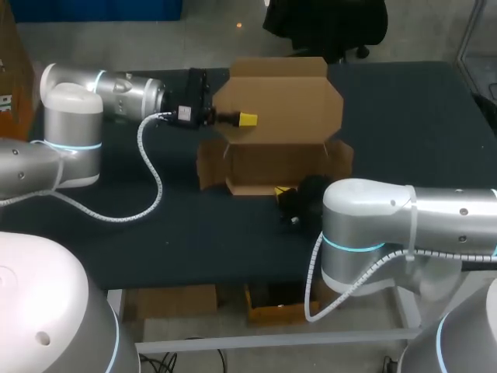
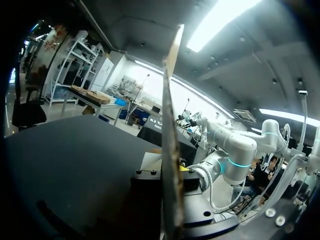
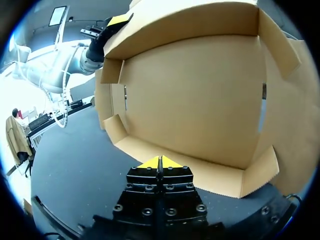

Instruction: Assemble the packaging by folding the flat box into shape, placing the metal phone stand inside, and closing the box properly

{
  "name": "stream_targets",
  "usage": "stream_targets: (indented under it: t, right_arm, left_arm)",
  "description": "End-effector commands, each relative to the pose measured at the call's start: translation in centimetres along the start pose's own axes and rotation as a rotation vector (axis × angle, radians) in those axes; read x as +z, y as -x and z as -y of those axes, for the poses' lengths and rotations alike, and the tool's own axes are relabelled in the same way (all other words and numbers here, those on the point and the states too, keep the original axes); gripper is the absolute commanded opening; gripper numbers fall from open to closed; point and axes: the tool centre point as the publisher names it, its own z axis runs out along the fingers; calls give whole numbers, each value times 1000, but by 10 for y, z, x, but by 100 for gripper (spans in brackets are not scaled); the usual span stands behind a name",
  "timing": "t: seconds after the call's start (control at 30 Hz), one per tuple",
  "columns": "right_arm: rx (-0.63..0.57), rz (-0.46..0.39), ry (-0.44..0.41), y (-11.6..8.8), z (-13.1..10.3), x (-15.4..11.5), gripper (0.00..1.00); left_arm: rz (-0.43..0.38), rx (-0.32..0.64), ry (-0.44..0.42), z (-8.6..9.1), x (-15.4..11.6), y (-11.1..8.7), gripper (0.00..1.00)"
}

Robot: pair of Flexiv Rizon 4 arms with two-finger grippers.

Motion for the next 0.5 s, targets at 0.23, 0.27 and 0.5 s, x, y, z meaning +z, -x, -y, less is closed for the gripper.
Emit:
stream_targets:
  t: [0.23, 0.27, 0.5]
  right_arm:
    - [-2, -3, -3, -1, 1, 6, 0]
    - [-2, -3, -4, -1, 1, 6, 0]
    - [-1, -5, -3, -2, 1, 5, 0]
  left_arm:
    - [0, 22, -1, -9, 4, -16, 0]
    - [0, 25, -1, -9, 4, -18, 0]
    - [4, 41, 3, -14, 5, -23, 0]
